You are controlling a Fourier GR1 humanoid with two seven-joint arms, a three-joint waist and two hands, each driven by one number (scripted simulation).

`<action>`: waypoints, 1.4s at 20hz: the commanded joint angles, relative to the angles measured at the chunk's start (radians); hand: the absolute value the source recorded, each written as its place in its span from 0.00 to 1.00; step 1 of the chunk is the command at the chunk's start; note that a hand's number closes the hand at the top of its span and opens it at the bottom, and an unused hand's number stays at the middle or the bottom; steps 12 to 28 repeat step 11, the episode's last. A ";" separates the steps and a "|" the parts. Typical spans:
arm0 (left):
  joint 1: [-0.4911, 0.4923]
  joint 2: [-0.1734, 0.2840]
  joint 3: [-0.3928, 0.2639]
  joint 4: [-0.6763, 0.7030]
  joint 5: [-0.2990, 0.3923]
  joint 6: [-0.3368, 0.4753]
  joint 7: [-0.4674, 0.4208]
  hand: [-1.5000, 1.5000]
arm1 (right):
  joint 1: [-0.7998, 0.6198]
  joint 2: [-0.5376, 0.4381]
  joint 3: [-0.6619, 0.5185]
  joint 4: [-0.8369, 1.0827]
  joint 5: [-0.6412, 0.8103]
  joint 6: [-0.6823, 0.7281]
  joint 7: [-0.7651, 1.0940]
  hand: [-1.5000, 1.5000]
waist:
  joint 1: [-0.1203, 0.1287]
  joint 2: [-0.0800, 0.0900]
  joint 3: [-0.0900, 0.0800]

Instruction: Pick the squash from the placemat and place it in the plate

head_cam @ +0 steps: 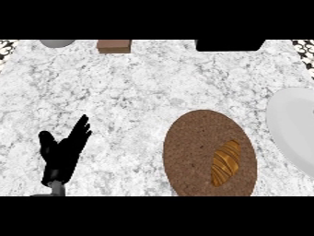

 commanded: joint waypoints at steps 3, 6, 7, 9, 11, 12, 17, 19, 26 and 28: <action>-0.030 -0.040 -0.023 0.015 -0.039 0.040 -0.011 0.50 | 0.181 0.048 0.035 -0.216 0.049 0.005 0.072 0.00 | 0.003 0.002 0.000; 0.043 0.006 0.000 -0.018 0.007 -0.037 -0.020 0.50 | 0.169 0.124 0.071 -0.173 0.105 -0.037 0.028 0.00 | 0.009 0.002 0.001; 0.015 -0.040 -0.039 -0.030 -0.045 0.036 0.022 0.50 | 0.249 0.160 0.064 -0.254 0.092 -0.013 0.008 0.00 | 0.005 0.002 0.001; 0.004 -0.015 0.002 0.008 -0.026 0.014 -0.006 0.50 | 0.274 0.195 0.075 -0.314 0.106 -0.023 0.056 0.00 | 0.006 0.002 0.001; 0.048 -0.014 -0.013 -0.018 -0.017 -0.019 -0.016 0.50 | 0.236 0.183 0.048 -0.211 0.107 -0.003 -0.020 0.00 | 0.008 0.002 0.001; 0.048 -0.014 -0.013 -0.018 -0.017 -0.019 -0.016 0.50 | 0.236 0.183 0.048 -0.211 0.107 -0.003 -0.020 0.00 | 0.008 0.002 0.001; 0.048 -0.014 -0.013 -0.018 -0.017 -0.019 -0.016 0.50 | 0.236 0.183 0.048 -0.211 0.107 -0.003 -0.020 0.00 | 0.008 0.002 0.001; 0.048 -0.014 -0.013 -0.018 -0.017 -0.019 -0.016 0.50 | 0.236 0.183 0.048 -0.211 0.107 -0.003 -0.020 0.00 | 0.008 0.002 0.001; 0.048 -0.014 -0.013 -0.018 -0.017 -0.019 -0.016 0.50 | 0.236 0.183 0.048 -0.211 0.107 -0.003 -0.020 0.00 | 0.008 0.002 0.001; 0.048 -0.014 -0.013 -0.018 -0.017 -0.019 -0.016 0.50 | 0.236 0.183 0.048 -0.211 0.107 -0.003 -0.020 0.00 | 0.008 0.002 0.001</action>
